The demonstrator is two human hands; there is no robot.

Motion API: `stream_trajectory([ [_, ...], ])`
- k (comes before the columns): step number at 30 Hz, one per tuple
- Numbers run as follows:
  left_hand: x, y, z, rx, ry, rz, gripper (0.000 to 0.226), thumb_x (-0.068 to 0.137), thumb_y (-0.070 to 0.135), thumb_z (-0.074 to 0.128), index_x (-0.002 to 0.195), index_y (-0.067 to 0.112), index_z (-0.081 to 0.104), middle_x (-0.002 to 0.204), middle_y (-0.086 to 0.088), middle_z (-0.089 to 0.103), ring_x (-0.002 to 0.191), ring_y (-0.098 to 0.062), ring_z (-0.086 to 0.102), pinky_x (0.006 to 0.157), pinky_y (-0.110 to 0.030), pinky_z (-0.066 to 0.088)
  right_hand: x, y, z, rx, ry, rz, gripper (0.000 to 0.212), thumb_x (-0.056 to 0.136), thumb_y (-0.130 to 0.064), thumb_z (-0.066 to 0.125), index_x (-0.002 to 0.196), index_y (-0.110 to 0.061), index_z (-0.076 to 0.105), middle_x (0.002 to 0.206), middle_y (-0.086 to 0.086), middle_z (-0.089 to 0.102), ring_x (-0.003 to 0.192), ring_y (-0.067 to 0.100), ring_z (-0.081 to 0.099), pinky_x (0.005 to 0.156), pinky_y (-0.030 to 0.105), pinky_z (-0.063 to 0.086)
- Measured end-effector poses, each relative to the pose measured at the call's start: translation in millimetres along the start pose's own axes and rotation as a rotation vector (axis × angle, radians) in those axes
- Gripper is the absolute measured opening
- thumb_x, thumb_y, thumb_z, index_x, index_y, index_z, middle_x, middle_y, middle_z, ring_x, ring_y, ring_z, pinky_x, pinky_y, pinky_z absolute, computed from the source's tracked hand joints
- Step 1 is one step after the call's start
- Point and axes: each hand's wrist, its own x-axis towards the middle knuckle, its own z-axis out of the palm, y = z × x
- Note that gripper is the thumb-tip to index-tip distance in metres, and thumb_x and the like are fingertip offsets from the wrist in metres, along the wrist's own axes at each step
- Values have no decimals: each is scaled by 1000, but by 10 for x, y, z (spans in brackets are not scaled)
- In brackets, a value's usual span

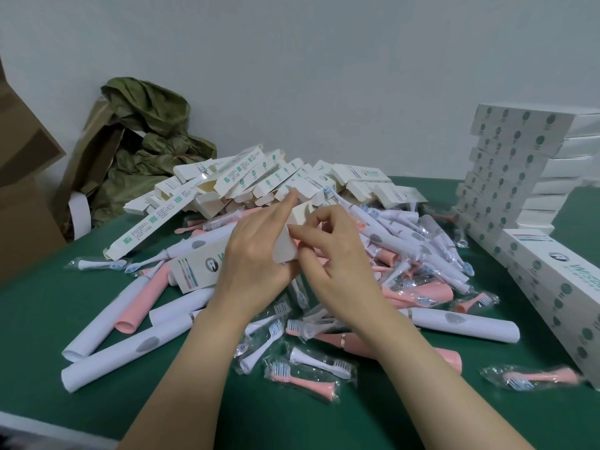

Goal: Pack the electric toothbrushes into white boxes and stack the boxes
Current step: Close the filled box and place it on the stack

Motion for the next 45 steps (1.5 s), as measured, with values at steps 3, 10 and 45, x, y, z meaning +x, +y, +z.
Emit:
stream_trajectory([
  [3,-28,-45,22,31,-1,28,65,74,20,69,132,-3,50,115,-11,64,109,-16,49,95,-26,37,28,5,-59,167,159,175,23,87,-14,54,100,-20,72,92,-11,47,86,2,48,77,15,38],
  [10,-29,24,55,27,-14,47,78,74,29,73,140,8,37,124,3,50,113,-13,44,97,-26,37,45,124,-190,422,78,410,19,97,-15,47,88,-15,63,74,4,63,74,23,65,72,42,57],
  [45,49,167,139,-134,-192,-198,72,65,20,70,130,9,41,128,-6,49,119,-16,41,102,-34,34,-17,77,-44,811,28,443,41,99,-13,48,109,-48,66,113,-19,68,102,-2,63,80,16,50],
])
